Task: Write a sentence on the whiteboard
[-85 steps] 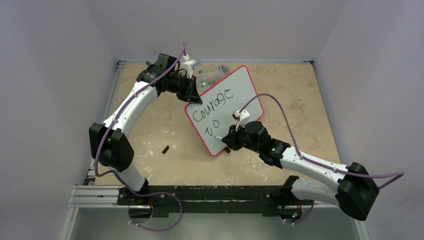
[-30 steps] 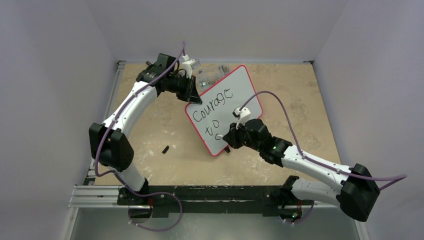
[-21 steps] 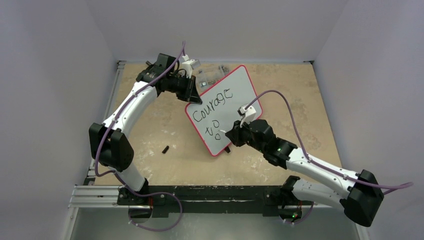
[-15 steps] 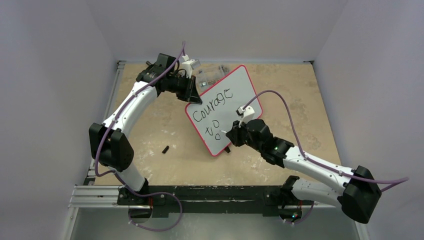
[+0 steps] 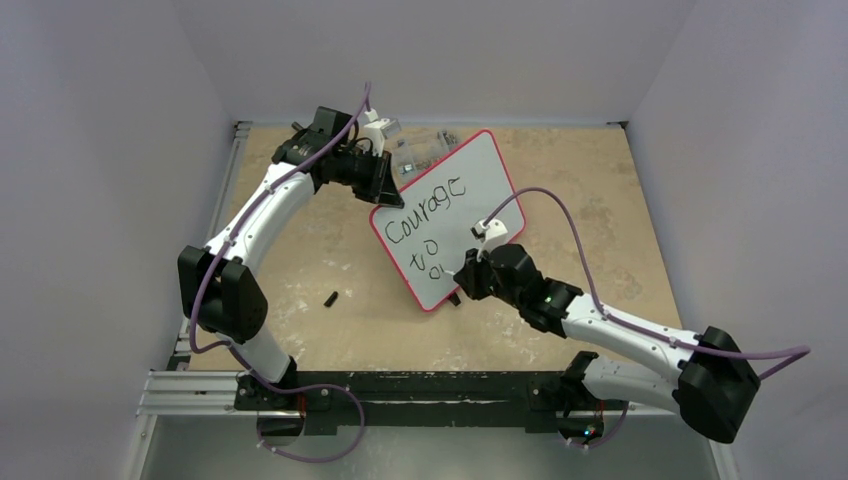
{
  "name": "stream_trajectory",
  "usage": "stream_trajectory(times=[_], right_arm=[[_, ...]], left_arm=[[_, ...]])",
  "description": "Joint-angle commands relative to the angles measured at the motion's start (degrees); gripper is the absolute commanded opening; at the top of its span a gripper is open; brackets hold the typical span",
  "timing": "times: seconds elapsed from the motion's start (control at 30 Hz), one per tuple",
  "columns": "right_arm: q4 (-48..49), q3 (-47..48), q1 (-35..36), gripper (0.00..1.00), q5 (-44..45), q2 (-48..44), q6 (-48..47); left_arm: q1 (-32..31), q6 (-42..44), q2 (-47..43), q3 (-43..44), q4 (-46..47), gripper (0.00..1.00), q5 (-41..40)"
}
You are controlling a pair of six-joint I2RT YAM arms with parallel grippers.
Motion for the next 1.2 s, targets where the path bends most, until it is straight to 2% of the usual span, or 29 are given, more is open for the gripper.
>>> stream_trajectory(times=[0.0,0.27,0.53,0.9,1.17], right_arm=[[0.96,-2.25,-0.08,0.00,0.81,-0.36,2.24],[0.16,-2.06,-0.14,0.00,2.53,-0.96,3.09],[-2.53,3.77,-0.34,0.00,6.05,1.15,0.91],[-2.83,8.97,-2.46,0.00,5.81,3.93,-1.85],[-4.15,7.35,-2.53,0.00,5.27,-0.22,-1.15]], left_arm=[[0.63,0.79,-3.04,-0.30,2.40,0.00,-2.51],[0.63,0.70,-3.25,-0.39,2.48,0.00,-2.42],[0.58,0.60,-3.17,-0.56,2.49,0.00,-2.29],[0.58,0.61,-2.76,-0.39,2.39,0.00,-2.16],[0.58,0.61,-2.63,-0.30,2.39,0.00,-2.41]])
